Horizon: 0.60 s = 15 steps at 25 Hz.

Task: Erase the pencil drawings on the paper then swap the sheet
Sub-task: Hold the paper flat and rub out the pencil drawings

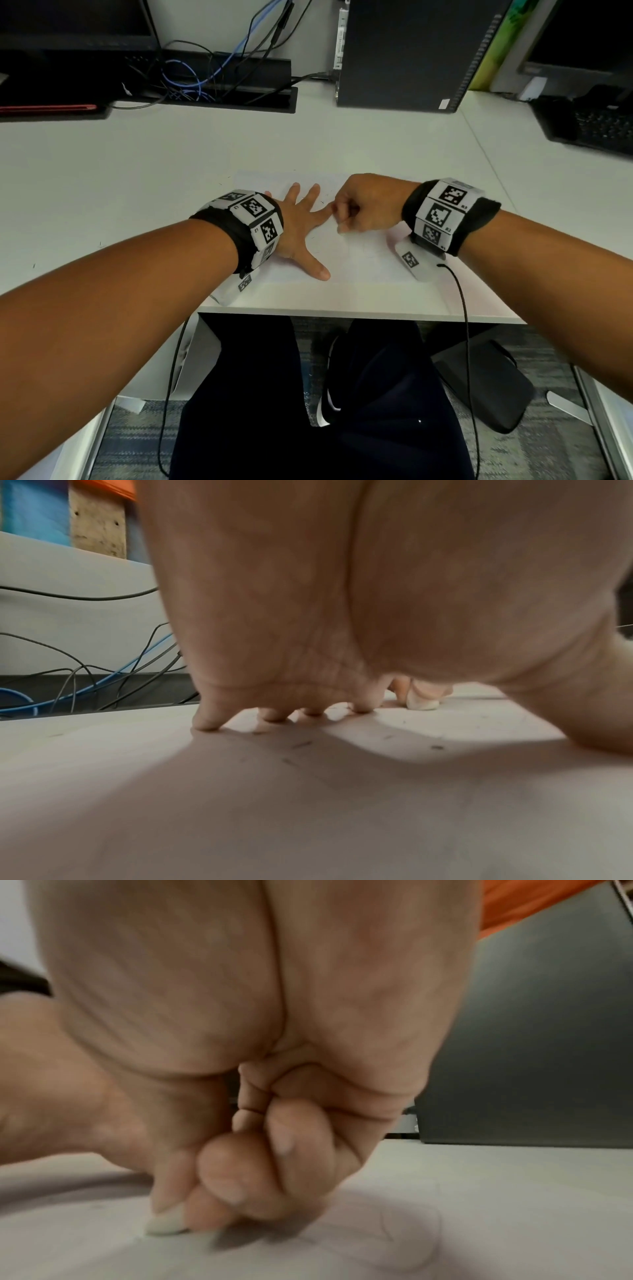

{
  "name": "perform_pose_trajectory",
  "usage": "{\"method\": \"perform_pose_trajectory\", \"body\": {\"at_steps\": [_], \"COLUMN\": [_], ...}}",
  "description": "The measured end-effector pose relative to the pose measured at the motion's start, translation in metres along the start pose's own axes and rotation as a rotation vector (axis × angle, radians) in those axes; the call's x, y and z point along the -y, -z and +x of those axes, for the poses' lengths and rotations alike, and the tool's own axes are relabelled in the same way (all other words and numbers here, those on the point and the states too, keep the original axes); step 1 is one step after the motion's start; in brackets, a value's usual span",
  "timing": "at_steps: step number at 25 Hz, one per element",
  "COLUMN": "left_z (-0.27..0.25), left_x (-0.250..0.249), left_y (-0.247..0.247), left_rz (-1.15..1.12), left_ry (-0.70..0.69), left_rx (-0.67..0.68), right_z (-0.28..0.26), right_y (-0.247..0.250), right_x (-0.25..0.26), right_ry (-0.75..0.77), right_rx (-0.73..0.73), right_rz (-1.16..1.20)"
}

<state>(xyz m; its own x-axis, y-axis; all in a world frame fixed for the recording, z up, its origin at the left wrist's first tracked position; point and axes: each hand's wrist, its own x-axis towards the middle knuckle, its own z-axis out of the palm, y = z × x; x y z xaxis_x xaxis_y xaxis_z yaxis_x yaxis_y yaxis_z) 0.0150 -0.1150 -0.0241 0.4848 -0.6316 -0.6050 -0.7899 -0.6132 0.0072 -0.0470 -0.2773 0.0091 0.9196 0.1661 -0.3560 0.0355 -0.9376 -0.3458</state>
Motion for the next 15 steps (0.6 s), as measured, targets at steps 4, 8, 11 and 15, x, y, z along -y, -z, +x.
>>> {"method": "perform_pose_trajectory", "body": {"at_steps": [4,8,11,15], "left_z": [-0.001,0.002,0.002,0.002], "left_x": [0.001,0.001,0.002,0.002], "left_y": [0.0,0.0,0.0,0.0], "left_rz": [-0.024,-0.01,-0.017,-0.007], "left_ry": [-0.015,-0.002,-0.005,-0.007], "left_rx": [-0.013,-0.002,-0.001,0.002], "right_z": [-0.008,-0.005,-0.008,-0.01], "right_y": [-0.016,-0.001,-0.008,-0.011], "right_x": [0.016,0.001,0.006,0.006], "right_ry": [0.09,0.008,0.041,0.058], "right_rx": [0.129,0.006,0.026,0.045], "right_rz": [-0.045,-0.029,-0.045,-0.056]}}
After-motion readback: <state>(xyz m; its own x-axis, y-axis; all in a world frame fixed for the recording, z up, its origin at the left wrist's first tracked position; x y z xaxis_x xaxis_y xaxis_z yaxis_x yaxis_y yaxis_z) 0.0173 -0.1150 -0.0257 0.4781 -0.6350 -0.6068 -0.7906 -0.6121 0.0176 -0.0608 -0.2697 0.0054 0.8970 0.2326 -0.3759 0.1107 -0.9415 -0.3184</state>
